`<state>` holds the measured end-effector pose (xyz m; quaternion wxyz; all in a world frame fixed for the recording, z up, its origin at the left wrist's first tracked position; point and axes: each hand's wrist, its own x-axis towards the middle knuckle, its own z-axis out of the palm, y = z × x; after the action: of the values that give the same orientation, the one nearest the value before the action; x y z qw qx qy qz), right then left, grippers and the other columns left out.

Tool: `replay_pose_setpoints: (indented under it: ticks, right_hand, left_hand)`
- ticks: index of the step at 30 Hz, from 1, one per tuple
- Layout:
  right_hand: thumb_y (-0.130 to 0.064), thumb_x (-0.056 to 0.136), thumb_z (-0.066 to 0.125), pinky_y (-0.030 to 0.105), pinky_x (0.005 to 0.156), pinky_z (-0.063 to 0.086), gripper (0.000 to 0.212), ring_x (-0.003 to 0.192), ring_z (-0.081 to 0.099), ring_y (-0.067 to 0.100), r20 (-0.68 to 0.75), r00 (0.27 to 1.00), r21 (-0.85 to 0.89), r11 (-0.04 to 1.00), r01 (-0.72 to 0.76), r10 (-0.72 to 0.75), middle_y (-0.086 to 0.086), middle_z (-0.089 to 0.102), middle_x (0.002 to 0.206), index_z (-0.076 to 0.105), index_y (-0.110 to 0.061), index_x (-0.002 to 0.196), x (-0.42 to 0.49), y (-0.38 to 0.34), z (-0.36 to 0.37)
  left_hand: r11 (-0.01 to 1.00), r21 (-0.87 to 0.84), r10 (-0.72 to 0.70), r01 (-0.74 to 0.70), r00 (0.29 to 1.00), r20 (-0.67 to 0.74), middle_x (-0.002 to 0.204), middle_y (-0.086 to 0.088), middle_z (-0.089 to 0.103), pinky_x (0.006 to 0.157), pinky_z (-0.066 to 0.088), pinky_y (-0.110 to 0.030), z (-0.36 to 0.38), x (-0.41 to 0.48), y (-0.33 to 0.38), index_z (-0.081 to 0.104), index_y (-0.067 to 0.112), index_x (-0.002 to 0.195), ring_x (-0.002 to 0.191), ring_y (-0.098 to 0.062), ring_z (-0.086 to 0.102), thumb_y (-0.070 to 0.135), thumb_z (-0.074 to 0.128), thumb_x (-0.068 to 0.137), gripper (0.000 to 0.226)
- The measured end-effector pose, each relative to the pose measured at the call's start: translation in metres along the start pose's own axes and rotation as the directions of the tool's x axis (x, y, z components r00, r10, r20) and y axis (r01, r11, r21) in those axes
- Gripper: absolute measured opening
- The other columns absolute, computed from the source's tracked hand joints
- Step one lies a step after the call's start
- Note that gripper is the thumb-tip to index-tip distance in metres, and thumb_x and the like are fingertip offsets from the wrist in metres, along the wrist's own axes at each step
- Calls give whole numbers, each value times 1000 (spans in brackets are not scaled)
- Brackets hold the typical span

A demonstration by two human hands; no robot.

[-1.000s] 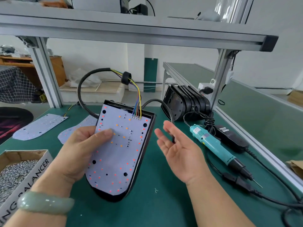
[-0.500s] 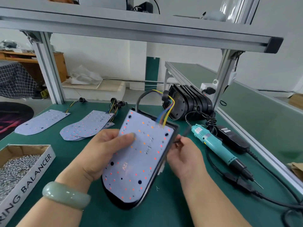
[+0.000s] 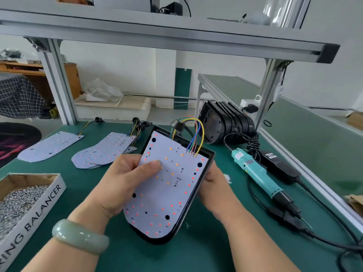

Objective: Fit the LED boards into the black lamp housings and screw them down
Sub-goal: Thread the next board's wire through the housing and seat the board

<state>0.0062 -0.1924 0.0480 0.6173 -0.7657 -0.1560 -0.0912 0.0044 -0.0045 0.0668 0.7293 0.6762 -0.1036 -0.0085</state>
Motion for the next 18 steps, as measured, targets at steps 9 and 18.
replay_pose_setpoints:
  ticks: [9, 18]
  right_hand:
    - [16, 91, 46, 23, 68, 47, 55, 60, 50, 1, 1, 980, 124, 972, -198, 200, -15, 59, 57, 56, -31, 64, 1, -2, -2]
    - [-8, 87, 46, 8, 40, 32, 23, 48, 49, 1, -319, 936, -336, 905, -260, 150, -7, 47, 60, 42, -17, 66, 23, 23, -15]
  left_hand:
    - [998, 20, 59, -62, 989, 139, 76, -11, 74, 55, 54, -25, 9, -6, 5, 75, 9, 77, 61, -19, 67, 75, 75, 50, 72]
    - [992, -120, 44, -35, 996, 74, 70, -11, 73, 48, 52, -23, 12, -4, 5, 76, 9, 74, 54, -19, 67, 71, 79, 47, 68]
